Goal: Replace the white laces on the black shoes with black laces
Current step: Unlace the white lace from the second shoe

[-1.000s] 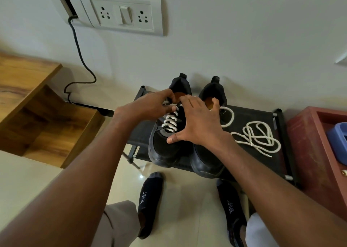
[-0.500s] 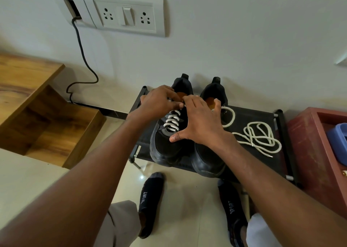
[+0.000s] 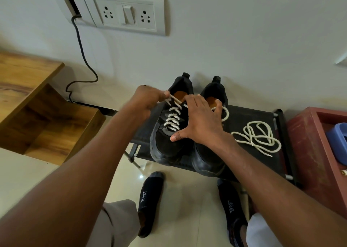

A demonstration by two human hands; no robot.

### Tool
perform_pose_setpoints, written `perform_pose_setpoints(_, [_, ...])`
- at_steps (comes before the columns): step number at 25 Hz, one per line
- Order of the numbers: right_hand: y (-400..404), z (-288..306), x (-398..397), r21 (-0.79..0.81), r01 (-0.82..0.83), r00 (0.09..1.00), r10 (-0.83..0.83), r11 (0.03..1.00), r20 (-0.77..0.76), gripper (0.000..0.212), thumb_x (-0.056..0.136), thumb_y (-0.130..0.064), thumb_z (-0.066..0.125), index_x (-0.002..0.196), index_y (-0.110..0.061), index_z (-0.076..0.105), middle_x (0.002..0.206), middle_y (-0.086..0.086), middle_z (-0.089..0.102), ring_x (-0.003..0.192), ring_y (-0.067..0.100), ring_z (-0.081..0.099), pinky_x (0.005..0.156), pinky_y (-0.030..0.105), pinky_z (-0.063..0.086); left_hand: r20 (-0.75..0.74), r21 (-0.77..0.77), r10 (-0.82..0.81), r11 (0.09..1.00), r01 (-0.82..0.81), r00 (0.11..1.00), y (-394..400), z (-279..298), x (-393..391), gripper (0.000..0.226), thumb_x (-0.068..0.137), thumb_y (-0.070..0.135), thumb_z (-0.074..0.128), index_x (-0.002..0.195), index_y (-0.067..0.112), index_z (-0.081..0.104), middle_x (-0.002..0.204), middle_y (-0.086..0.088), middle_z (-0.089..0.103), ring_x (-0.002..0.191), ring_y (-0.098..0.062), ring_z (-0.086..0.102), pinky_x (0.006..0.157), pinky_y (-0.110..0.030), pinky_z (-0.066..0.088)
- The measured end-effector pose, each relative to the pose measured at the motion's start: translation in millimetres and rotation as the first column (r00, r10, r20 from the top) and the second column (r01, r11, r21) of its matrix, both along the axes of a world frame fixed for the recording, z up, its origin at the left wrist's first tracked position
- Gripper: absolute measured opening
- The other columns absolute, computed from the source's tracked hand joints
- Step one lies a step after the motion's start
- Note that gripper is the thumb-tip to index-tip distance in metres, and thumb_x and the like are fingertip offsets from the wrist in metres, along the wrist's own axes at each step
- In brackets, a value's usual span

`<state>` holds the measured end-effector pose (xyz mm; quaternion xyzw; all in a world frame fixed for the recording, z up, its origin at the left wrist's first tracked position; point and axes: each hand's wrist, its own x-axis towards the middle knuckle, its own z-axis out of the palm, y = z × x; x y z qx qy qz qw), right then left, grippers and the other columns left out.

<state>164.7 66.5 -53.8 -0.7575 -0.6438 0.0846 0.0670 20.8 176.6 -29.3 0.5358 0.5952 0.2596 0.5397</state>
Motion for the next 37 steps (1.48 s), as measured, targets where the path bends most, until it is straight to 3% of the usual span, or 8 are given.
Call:
perform_pose_setpoints(5, [1.6, -1.8, -0.7, 0.000, -0.012, 1.000, 0.012, 1.000, -0.022, 0.130, 0.053, -0.082, 0.083, 0.155, -0.024, 0.028, 0.163, -0.002, 0.034, 0.156, 0.021, 0.025, 0.121, 0.067, 0.009, -0.519, 0.416, -0.136, 0.822, 0.389, 0.844, 0.3, -5.5, 7.6, 0.012, 0.089, 0.051, 0.075, 0.097, 0.042, 0.076, 0.102, 0.010, 0.057, 0.101, -0.010, 0.049, 0.089, -0.039, 0.033])
perform_pose_setpoints(8, [2.4, -2.2, -1.2, 0.006, -0.014, 0.999, 0.014, 1.000, -0.037, 0.128, 0.052, -0.082, 0.083, 0.152, -0.024, 0.031, 0.162, -0.002, 0.036, 0.155, 0.021, 0.027, 0.121, 0.067, 0.009, -0.681, 0.396, -0.157, 0.742, 0.541, 0.715, 0.2, -8.2, 16.3, 0.011, 0.087, 0.048, 0.077, 0.096, 0.042, 0.077, 0.114, 0.008, 0.049, 0.117, -0.017, 0.043, 0.093, -0.040, 0.023])
perform_pose_setpoints(13, [0.1, -2.8, 0.5, 0.013, -0.016, 0.999, 0.017, 1.000, -0.042, 0.129, 0.052, -0.084, 0.082, 0.153, -0.025, 0.030, 0.161, -0.003, 0.036, 0.154, 0.020, 0.028, 0.121, 0.068, 0.010, -0.567, 0.337, -0.148, 0.856, 0.393, 0.810, 4.1, -1.3, 18.7, 0.015, 0.091, 0.035, 0.076, 0.079, 0.028, 0.073, 0.101, 0.007, 0.059, 0.106, -0.017, 0.054, 0.092, -0.039, 0.030])
perform_pose_setpoints(16, [-0.3, -3.0, 2.7, 0.013, -0.022, 0.999, 0.022, 1.000, -0.047, 0.129, 0.053, -0.084, 0.082, 0.155, -0.025, 0.028, 0.162, -0.002, 0.035, 0.154, 0.021, 0.029, 0.121, 0.068, 0.011, -0.109, 0.298, -0.146, 0.939, 0.172, 0.983, 7.9, 13.8, 9.3, 0.029, 0.100, 0.028, 0.069, 0.092, -0.001, 0.071, 0.084, -0.007, 0.071, 0.074, -0.014, 0.064, 0.066, -0.021, 0.049])
perform_pose_setpoints(18, [0.6, -2.7, 2.6, 0.005, -0.028, 0.999, 0.028, 1.000, -0.045, 0.130, 0.053, -0.083, 0.082, 0.155, -0.024, 0.028, 0.161, -0.002, 0.036, 0.154, 0.021, 0.029, 0.120, 0.069, 0.011, -0.008, 0.286, -0.224, 0.933, 0.217, 0.975, 0.9, 19.2, 5.9, 0.032, 0.104, 0.023, 0.063, 0.096, -0.008, 0.066, 0.084, -0.019, 0.075, 0.069, -0.019, 0.072, 0.058, -0.020, 0.053])
perform_pose_setpoints(24, [2.1, -4.2, 1.9, 0.007, -0.034, 0.996, 0.035, 0.999, -0.078, 0.128, 0.052, -0.082, 0.083, 0.154, -0.026, 0.030, 0.160, -0.004, 0.038, 0.153, 0.020, 0.031, 0.120, 0.067, 0.011, -0.621, 0.370, -0.281, 0.718, 0.590, 0.732, 4.9, 11.2, 10.8, 0.019, 0.083, 0.045, 0.082, 0.090, 0.030, 0.072, 0.073, 0.010, 0.066, 0.074, -0.013, 0.066, 0.063, -0.029, 0.044])
perform_pose_setpoints(32, [1.5, -2.7, 1.2, -0.008, -0.029, 0.997, 0.028, 1.000, -0.074, 0.128, 0.055, -0.081, 0.084, 0.155, -0.025, 0.028, 0.163, -0.003, 0.035, 0.154, 0.021, 0.029, 0.121, 0.068, 0.010, -0.533, 0.419, -0.213, 0.774, 0.474, 0.819, 11.5, 7.3, 5.7, 0.004, 0.088, 0.029, 0.078, 0.091, 0.026, 0.076, 0.077, 0.014, 0.065, 0.083, -0.014, 0.063, 0.066, -0.029, 0.042])
perform_pose_setpoints(37, [3.1, -3.6, 0.6, -0.008, -0.031, 0.997, 0.030, 0.999, -0.076, 0.128, 0.052, -0.081, 0.084, 0.154, -0.026, 0.030, 0.161, -0.004, 0.036, 0.154, 0.021, 0.030, 0.120, 0.067, 0.011, -0.669, 0.433, -0.198, 0.678, 0.593, 0.716, 7.7, 2.5, 6.4, 0.007, 0.083, 0.028, 0.081, 0.089, 0.029, 0.080, 0.086, 0.011, 0.062, 0.090, -0.020, 0.063, 0.074, -0.034, 0.041])
